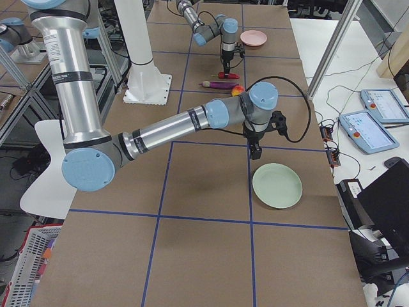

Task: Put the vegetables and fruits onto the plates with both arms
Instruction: 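Lift the red chili with left gripper while right arm reaches for peach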

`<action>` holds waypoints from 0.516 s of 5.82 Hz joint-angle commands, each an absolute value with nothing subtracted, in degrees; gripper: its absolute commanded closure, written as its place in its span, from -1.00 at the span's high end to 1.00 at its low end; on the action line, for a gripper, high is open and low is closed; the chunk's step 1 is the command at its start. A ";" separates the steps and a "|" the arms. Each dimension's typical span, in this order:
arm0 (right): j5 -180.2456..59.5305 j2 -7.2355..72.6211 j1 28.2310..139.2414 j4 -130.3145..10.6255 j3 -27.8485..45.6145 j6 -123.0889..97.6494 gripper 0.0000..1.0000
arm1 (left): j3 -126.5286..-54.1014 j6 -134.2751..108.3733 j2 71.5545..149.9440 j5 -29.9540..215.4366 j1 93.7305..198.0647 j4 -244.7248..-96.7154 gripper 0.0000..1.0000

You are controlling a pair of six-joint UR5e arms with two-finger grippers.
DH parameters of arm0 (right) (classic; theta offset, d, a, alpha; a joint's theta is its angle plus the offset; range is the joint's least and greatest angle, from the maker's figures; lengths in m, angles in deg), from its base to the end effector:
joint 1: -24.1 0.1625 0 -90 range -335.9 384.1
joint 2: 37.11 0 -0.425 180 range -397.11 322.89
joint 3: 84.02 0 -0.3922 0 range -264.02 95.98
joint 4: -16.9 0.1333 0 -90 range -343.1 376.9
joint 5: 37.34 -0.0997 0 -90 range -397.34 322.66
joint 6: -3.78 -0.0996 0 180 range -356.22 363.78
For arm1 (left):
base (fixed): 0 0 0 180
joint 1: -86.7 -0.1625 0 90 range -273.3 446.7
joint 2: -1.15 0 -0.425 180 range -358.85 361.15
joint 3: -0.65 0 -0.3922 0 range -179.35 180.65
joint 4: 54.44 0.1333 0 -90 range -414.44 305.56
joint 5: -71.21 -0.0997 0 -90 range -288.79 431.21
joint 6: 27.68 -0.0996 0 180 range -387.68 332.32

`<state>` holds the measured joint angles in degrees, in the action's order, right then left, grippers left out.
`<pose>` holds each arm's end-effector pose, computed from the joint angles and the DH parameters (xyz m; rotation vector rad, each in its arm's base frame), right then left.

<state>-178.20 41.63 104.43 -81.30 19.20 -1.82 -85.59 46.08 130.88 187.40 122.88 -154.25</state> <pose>-0.0377 -0.5548 0.4492 0.1458 -0.9098 -0.1920 0.5306 -0.4987 0.2499 -0.0413 0.8945 -0.1419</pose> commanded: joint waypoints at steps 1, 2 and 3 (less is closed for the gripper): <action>-178.49 36.22 100.86 -81.19 19.16 -8.83 1.00 | -86.00 46.06 129.92 187.66 128.42 -153.93 -1.00; -177.53 32.53 96.05 -81.01 18.72 -14.27 1.00 | -85.92 45.97 129.65 187.84 130.80 -153.93 -1.00; -174.56 28.32 92.17 -80.75 17.33 -22.33 1.00 | -85.83 45.80 129.56 187.93 133.09 -153.85 -1.00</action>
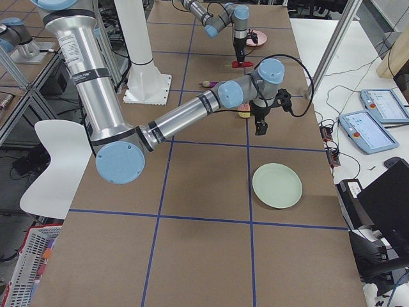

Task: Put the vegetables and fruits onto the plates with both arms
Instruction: 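Lift the red chili with left gripper while right arm reaches for peach, then carry chili toward pink plate while right gripper descends onto peach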

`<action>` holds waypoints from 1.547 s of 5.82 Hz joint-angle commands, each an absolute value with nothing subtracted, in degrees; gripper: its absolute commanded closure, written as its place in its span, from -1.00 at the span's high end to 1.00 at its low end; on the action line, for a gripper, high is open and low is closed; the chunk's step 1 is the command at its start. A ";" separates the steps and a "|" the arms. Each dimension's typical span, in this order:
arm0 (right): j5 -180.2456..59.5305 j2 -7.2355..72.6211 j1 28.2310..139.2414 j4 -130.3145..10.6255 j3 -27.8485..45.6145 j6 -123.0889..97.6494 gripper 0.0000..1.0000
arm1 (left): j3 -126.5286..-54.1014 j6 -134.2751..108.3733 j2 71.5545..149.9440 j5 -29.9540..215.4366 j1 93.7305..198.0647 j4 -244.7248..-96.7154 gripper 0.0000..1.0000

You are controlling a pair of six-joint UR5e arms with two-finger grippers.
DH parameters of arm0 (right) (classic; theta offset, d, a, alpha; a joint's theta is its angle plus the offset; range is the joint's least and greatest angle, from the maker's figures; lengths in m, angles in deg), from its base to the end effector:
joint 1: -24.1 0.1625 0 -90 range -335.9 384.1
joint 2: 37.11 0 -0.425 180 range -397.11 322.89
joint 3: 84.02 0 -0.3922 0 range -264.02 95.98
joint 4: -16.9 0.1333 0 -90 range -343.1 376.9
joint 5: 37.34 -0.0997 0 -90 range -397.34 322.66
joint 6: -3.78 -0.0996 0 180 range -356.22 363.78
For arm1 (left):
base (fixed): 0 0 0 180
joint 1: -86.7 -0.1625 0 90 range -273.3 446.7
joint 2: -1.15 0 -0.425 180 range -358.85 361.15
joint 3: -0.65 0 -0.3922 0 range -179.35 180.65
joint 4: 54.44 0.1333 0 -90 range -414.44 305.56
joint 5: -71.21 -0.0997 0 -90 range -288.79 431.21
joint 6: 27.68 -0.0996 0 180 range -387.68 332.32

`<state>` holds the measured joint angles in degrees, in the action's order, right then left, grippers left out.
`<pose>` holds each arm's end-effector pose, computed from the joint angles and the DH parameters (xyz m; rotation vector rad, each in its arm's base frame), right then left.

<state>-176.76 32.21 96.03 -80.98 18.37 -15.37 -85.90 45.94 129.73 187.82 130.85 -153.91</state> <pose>-0.1302 -0.5850 0.3623 0.1196 -0.9351 -0.1721 0.4543 -0.5647 0.2625 0.0046 0.8837 -0.2722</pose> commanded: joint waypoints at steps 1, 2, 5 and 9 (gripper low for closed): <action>-170.18 24.88 87.26 -80.66 16.70 -28.15 1.00 | -85.83 42.75 128.61 189.75 135.98 -153.76 -1.00; -166.31 21.80 82.86 -79.18 14.18 -32.91 1.00 | -85.74 35.41 127.12 191.16 138.97 -151.84 -1.00; -156.29 14.76 73.53 -63.28 0.30 -46.71 1.00 | -87.05 20.78 124.84 193.63 147.76 -143.92 -1.00; -149.24 11.84 67.54 -63.17 -3.42 -48.95 1.00 | -87.68 18.72 124.38 195.57 149.63 -143.91 -1.00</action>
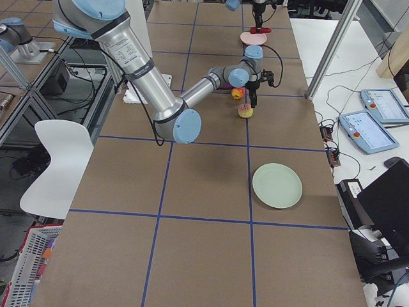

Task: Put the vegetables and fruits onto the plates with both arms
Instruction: 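Carry chili toward pink plate while right gripper descends onto peach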

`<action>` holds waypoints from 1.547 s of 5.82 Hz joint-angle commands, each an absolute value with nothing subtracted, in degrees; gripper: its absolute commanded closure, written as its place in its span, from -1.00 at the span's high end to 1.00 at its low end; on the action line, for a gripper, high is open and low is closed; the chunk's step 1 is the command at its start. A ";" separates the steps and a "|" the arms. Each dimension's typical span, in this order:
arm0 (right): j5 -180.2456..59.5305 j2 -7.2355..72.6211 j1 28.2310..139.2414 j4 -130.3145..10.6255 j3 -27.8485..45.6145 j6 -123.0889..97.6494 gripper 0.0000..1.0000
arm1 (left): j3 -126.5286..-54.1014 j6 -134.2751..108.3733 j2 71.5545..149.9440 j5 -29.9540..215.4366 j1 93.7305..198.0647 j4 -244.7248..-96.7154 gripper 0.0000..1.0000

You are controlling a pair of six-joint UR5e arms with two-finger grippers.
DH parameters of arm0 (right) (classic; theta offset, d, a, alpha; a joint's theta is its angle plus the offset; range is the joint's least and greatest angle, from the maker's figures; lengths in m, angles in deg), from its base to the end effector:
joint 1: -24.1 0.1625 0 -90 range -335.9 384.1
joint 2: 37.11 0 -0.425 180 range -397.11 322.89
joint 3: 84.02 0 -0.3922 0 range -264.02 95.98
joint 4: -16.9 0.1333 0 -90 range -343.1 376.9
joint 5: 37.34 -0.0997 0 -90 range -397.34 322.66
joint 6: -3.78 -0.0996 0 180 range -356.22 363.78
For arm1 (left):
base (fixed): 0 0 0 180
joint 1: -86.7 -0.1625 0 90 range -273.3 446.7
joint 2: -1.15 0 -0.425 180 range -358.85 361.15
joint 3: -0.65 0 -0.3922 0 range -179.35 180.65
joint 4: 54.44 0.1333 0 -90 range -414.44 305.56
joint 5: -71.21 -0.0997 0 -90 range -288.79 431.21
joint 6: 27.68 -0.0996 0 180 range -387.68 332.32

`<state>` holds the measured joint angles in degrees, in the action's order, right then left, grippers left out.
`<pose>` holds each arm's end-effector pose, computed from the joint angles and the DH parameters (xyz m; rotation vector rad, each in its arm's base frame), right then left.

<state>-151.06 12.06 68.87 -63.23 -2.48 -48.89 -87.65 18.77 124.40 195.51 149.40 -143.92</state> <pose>-0.4627 -0.5903 0.2746 0.1791 -0.8064 -0.0302 0.2502 -0.6531 0.3318 0.0698 0.7820 -0.1548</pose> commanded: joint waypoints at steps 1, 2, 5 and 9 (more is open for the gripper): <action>-148.79 11.75 67.26 -63.25 -4.04 -48.87 1.00 | -87.50 18.64 124.38 195.57 150.15 -143.91 -1.00; -148.26 11.84 66.82 -63.25 -4.65 -48.69 1.00 | -87.41 18.64 124.38 195.57 150.51 -143.91 -1.00; -147.20 11.84 65.94 -63.17 -6.41 -48.34 1.00 | -86.36 17.77 123.94 195.48 152.26 -144.00 -1.00; -147.20 12.02 64.27 -63.34 -6.50 -48.69 0.94 | -83.46 6.34 123.67 195.48 157.27 -142.95 -1.00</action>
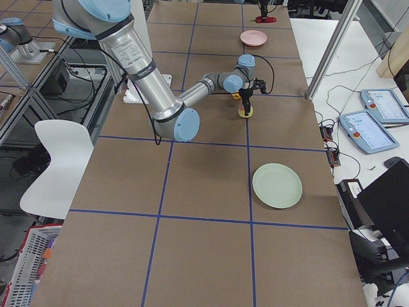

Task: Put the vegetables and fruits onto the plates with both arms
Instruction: 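Lower chili onto pink plate while right gripper lifts the peach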

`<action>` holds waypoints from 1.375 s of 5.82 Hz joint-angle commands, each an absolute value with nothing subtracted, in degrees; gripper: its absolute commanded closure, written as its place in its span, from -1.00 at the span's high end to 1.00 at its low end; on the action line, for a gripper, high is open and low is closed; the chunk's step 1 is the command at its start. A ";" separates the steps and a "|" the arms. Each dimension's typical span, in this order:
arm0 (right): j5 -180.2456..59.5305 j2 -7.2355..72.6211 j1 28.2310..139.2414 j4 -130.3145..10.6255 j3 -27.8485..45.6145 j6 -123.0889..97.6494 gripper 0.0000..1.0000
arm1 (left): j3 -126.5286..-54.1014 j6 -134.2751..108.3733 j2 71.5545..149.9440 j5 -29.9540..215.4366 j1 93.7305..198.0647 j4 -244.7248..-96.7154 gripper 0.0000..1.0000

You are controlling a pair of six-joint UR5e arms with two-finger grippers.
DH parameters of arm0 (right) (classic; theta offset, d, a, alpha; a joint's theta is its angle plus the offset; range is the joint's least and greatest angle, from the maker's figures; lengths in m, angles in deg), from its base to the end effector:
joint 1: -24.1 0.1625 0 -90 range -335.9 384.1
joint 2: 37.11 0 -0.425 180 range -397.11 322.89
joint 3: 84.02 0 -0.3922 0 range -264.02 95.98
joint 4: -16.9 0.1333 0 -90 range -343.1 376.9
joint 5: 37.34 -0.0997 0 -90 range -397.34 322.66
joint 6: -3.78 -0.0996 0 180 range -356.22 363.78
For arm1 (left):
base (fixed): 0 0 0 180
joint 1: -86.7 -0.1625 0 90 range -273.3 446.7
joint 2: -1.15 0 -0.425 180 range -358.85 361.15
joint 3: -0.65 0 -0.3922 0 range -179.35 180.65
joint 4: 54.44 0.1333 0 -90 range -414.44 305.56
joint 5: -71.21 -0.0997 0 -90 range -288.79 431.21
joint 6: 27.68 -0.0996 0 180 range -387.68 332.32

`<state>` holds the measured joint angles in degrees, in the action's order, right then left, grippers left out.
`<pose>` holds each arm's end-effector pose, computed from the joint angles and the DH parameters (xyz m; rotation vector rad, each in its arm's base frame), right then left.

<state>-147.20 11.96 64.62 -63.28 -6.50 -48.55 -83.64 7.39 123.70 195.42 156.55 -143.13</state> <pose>-0.5128 -0.5691 0.3085 0.1580 -0.7232 -0.0683 0.1700 -0.6876 0.3750 0.1109 0.7204 -0.1158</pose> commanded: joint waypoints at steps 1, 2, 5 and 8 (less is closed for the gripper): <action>-147.20 12.36 64.27 -63.17 -6.50 -49.04 -0.27 | -83.46 5.90 123.67 195.57 157.63 -142.34 -1.00; -145.98 12.19 64.27 -63.25 -5.98 -48.34 -0.99 | -83.46 5.89 123.50 195.57 157.89 -142.33 -1.00; -144.82 11.40 67.16 -63.78 0.76 -48.25 -1.00 | -79.70 -7.41 120.09 195.05 160.34 -142.42 -1.00; -144.74 11.40 72.25 -63.78 6.49 -48.16 -1.00 | -70.22 -12.39 117.87 194.96 160.53 -145.91 -1.00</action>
